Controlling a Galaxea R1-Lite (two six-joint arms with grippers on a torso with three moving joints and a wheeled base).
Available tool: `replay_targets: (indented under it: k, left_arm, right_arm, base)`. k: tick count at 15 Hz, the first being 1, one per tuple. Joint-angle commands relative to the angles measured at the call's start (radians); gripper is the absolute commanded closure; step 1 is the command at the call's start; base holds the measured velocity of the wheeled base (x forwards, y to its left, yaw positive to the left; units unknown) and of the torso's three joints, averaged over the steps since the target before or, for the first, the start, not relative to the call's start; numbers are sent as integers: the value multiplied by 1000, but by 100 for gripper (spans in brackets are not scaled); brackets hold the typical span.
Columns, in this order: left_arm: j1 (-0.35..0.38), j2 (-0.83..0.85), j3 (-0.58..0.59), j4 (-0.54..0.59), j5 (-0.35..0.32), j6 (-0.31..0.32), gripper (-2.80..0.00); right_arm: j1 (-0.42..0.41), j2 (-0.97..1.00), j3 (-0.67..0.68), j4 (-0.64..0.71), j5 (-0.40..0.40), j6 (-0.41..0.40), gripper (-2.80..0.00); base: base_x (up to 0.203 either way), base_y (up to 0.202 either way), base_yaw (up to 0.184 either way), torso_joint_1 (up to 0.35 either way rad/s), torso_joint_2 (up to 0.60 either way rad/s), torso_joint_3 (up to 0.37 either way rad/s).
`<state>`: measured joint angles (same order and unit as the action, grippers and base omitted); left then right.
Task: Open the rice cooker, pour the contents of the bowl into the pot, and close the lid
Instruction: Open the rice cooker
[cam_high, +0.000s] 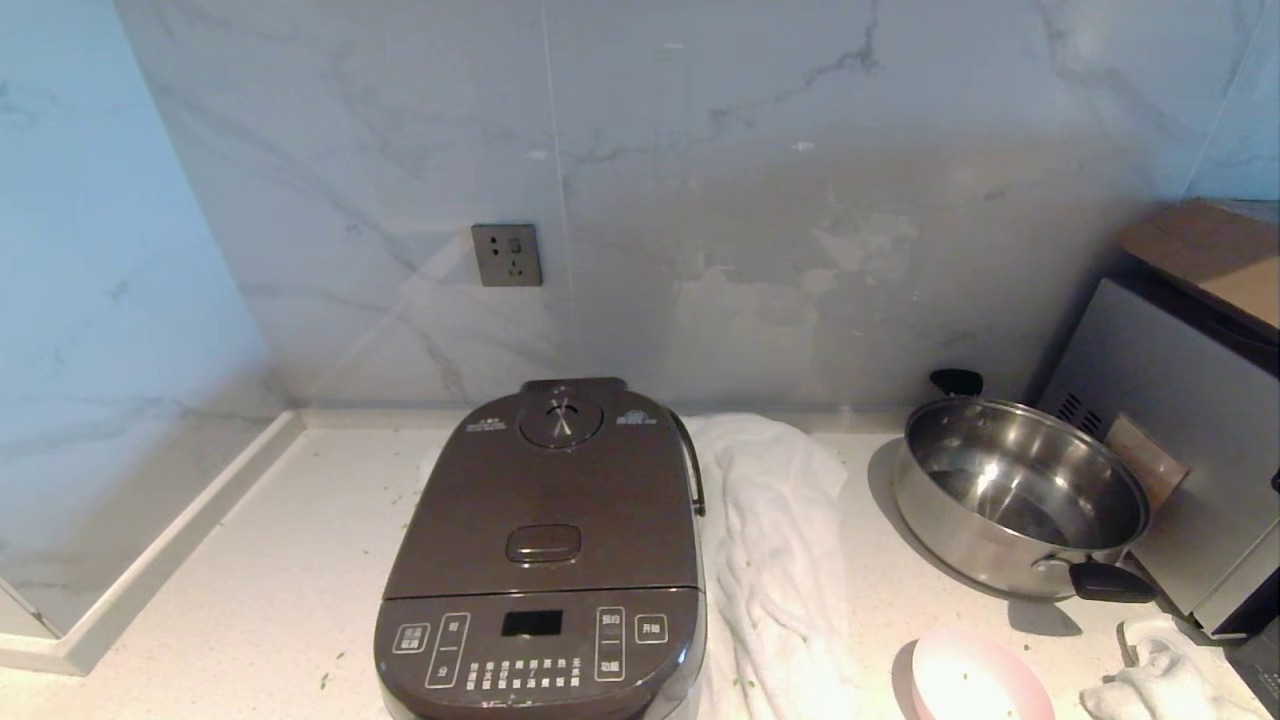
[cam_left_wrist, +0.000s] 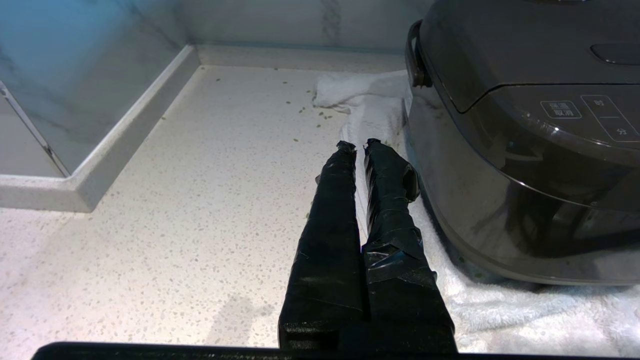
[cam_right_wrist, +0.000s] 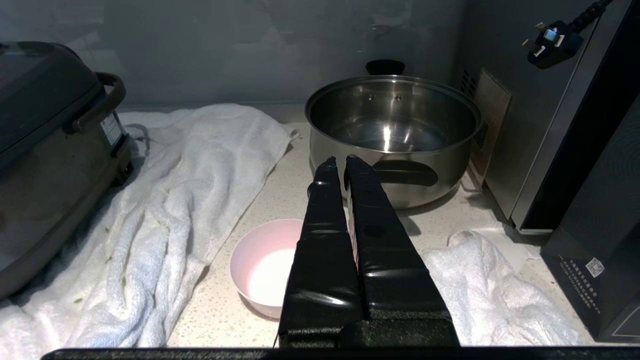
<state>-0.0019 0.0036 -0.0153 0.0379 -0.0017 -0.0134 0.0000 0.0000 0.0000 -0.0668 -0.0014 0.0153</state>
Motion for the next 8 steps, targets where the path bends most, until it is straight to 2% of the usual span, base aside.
replay_targets:
  k: [1,8]
  left_arm:
    - [-1,0,0,0,0,0,0]
    - [-1,-1,0,0,0,-2,0]
  right_arm:
    - [1,0,25,-1,0,0,0]
    - [0,0,25,-1,0,0,0]
  base:
    - [0,0,0,0,0,0]
    - [0,0,0,0,0,0]
